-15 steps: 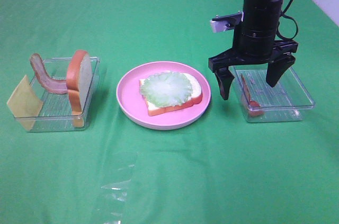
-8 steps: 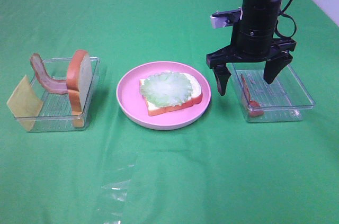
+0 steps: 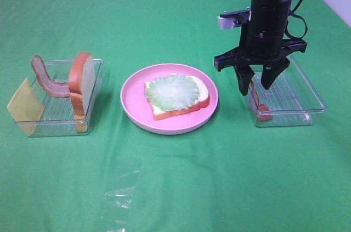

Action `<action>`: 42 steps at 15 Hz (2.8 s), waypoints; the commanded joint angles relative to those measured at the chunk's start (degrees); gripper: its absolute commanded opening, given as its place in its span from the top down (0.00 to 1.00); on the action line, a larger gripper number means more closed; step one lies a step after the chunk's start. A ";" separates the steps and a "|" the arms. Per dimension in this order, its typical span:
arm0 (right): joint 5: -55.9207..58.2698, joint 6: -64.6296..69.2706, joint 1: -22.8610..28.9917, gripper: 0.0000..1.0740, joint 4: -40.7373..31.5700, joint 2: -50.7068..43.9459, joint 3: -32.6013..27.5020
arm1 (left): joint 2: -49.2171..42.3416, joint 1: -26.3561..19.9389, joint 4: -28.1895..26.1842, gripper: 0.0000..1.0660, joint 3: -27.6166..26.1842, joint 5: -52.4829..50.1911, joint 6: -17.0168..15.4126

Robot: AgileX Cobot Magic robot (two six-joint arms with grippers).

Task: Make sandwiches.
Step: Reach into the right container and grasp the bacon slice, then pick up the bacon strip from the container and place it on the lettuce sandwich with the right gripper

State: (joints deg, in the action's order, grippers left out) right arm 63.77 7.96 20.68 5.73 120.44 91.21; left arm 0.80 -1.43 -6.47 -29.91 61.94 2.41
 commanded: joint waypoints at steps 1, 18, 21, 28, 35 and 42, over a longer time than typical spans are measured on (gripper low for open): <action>0.34 0.00 0.00 0.86 -0.57 0.34 -0.46 | 0.00 0.29 -0.06 0.06 0.29 -0.29 -0.23; 12.38 -6.30 0.06 1.00 0.23 -3.27 15.13 | 0.00 0.29 -0.06 0.06 0.29 -0.29 -0.23; 12.38 -6.47 0.06 1.00 0.00 -6.82 15.76 | 0.00 0.29 -0.06 0.06 0.29 -0.29 -0.23; 8.31 -8.37 0.92 1.00 -13.52 -6.59 15.81 | 0.00 0.29 -0.06 0.06 0.29 -0.29 -0.23; -4.64 -8.37 14.38 1.00 -16.62 -1.89 15.81 | 0.00 0.29 -0.06 0.06 0.29 -0.29 -0.23; -10.31 -7.45 15.87 1.00 -13.75 4.18 15.81 | 0.00 0.29 -0.06 0.06 0.29 -0.29 -0.23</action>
State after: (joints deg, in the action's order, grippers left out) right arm 53.92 0.57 36.73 -8.77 124.22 106.86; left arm 0.80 -1.43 -6.47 -29.91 61.94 2.41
